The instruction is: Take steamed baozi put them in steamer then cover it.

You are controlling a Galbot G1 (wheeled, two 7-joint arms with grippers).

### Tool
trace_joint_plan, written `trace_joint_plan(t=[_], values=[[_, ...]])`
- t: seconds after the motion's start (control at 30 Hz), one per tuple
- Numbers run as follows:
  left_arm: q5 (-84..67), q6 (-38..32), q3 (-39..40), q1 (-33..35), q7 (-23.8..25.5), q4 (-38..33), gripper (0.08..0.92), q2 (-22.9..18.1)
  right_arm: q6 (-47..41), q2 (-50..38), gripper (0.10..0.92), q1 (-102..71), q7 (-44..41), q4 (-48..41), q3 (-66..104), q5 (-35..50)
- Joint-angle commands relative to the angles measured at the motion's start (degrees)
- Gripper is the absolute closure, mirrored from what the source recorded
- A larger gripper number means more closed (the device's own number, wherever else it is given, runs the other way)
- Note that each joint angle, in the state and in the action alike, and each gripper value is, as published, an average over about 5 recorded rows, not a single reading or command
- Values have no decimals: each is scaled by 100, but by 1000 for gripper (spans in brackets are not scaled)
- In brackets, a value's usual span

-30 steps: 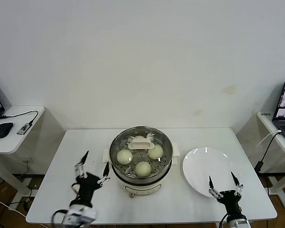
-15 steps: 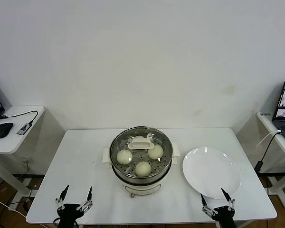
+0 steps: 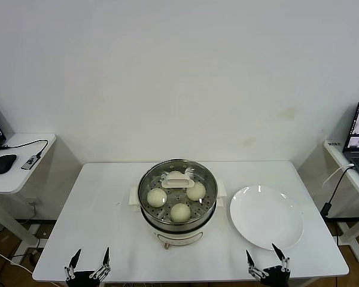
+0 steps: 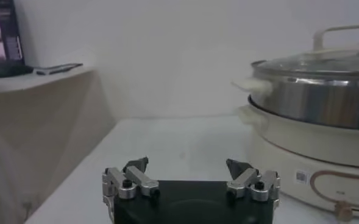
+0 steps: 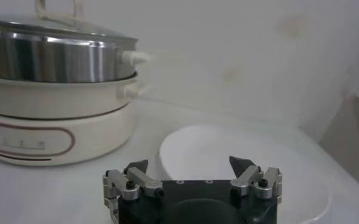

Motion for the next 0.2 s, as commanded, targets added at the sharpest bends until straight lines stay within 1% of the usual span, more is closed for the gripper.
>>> trace_joint_plan(t=[0.03, 0.2], values=[[-279, -168, -57, 77, 43, 146, 177, -36, -57, -6, 203, -128, 80, 183, -74, 35], [-268, -173, -36, 75, 36, 135, 177, -41, -43, -12, 203, -134, 87, 249, -71, 27]])
